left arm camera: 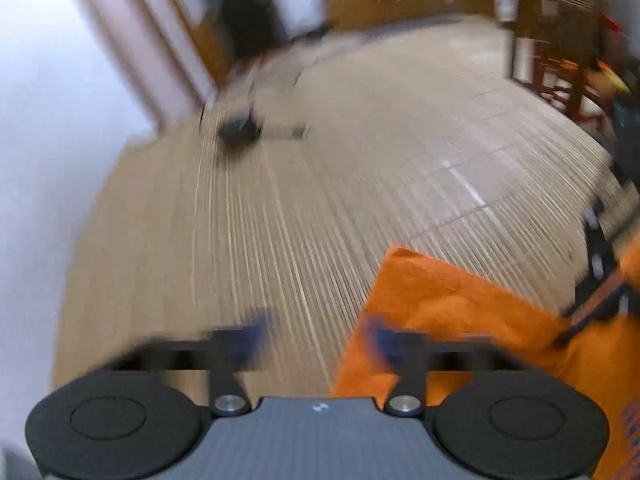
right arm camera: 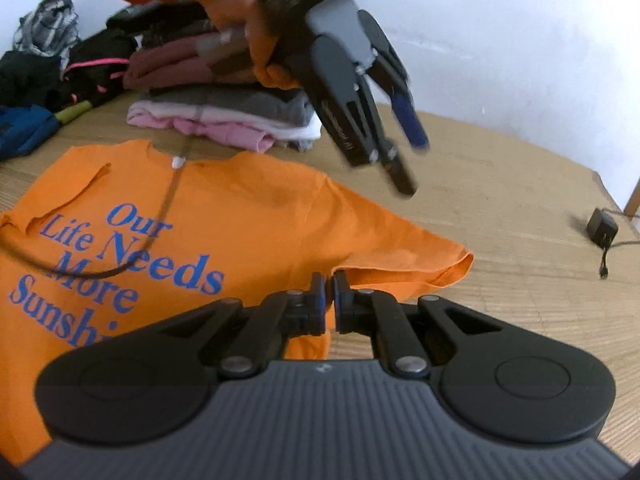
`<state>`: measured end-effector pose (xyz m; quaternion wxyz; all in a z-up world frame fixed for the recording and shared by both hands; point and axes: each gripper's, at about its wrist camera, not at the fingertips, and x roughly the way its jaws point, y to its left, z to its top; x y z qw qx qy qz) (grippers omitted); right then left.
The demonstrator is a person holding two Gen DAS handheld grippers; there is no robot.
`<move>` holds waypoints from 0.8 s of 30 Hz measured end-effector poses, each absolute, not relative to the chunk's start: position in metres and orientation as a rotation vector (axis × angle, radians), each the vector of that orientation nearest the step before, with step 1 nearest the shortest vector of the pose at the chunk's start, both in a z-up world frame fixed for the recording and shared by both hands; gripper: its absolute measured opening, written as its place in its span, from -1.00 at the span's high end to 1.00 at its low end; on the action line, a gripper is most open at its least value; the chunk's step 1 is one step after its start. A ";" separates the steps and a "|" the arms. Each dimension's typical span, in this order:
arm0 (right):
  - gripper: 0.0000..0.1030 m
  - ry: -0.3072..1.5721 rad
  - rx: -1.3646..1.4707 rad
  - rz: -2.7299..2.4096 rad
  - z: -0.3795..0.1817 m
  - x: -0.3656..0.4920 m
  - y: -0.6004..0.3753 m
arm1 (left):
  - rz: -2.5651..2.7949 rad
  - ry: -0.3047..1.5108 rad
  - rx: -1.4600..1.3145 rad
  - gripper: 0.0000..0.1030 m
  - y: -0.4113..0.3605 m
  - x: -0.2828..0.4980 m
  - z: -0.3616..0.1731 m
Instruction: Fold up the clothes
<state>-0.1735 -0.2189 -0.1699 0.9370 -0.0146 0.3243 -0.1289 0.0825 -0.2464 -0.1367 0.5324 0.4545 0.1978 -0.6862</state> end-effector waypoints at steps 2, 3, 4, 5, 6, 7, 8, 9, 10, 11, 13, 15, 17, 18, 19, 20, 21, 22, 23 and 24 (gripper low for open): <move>0.85 0.685 -0.027 -0.266 -0.174 -0.172 -0.217 | -1.635 0.640 1.027 -0.75 -0.267 0.084 -0.143; 0.85 0.692 -0.044 -0.266 -0.175 -0.172 -0.215 | -1.626 0.691 0.987 -0.73 -0.272 0.082 -0.145; 0.85 0.694 -0.066 -0.266 -0.177 -0.171 -0.211 | -1.594 0.727 0.950 -0.71 -0.275 0.079 -0.145; 0.85 0.696 -0.083 -0.264 -0.179 -0.170 -0.208 | -1.566 0.764 0.915 -0.67 -0.279 0.075 -0.145; 0.84 0.696 -0.096 -0.258 -0.180 -0.169 -0.206 | -1.547 0.806 0.886 -0.67 -0.285 0.070 -0.144; 0.84 0.697 -0.108 -0.252 -0.181 -0.168 -0.204 | -1.531 0.845 0.876 -0.67 -0.290 0.064 -0.144; 0.84 0.697 -0.120 -0.246 -0.182 -0.167 -0.202 | -1.512 0.873 0.888 -0.67 -0.296 0.057 -0.144; 0.84 0.697 -0.127 -0.235 -0.183 -0.166 -0.200 | -1.491 0.886 0.912 -0.67 -0.303 0.050 -0.145; 0.84 0.698 -0.136 -0.222 -0.185 -0.164 -0.197 | -1.466 0.883 0.952 -0.68 -0.311 0.042 -0.147; 0.83 0.703 -0.142 -0.211 -0.186 -0.163 -0.196 | -1.435 0.886 0.994 -0.67 -0.319 0.035 -0.151; 0.83 0.708 -0.148 -0.194 -0.188 -0.161 -0.195 | -1.378 0.862 1.100 -0.57 -0.332 0.023 -0.166; 0.83 0.707 -0.143 -0.183 -0.188 -0.162 -0.194 | -1.312 0.806 1.179 -0.03 -0.342 0.014 -0.174; 0.83 0.699 -0.144 -0.174 -0.186 -0.164 -0.195 | -1.255 0.768 1.187 0.95 -0.345 0.013 -0.174; 0.83 0.696 -0.143 -0.169 -0.186 -0.165 -0.195 | -1.252 0.758 1.167 0.94 -0.342 0.016 -0.170; 0.83 0.694 -0.136 -0.167 -0.186 -0.167 -0.197 | -1.266 0.757 1.149 0.96 -0.338 0.018 -0.165; 0.84 0.693 -0.130 -0.164 -0.187 -0.169 -0.198 | -1.279 0.755 1.137 0.96 -0.334 0.019 -0.160; 0.84 0.695 -0.126 -0.163 -0.188 -0.169 -0.199 | -1.303 0.747 1.116 0.96 -0.329 0.020 -0.153; 0.84 0.695 -0.126 -0.162 -0.188 -0.171 -0.199 | -1.343 0.735 1.082 0.97 -0.323 0.023 -0.145; 0.84 0.691 -0.128 -0.160 -0.187 -0.172 -0.199 | -1.377 0.723 1.046 0.97 -0.316 0.025 -0.137; 0.84 0.687 -0.129 -0.158 -0.186 -0.173 -0.199 | -1.395 0.711 1.013 0.97 -0.307 0.029 -0.128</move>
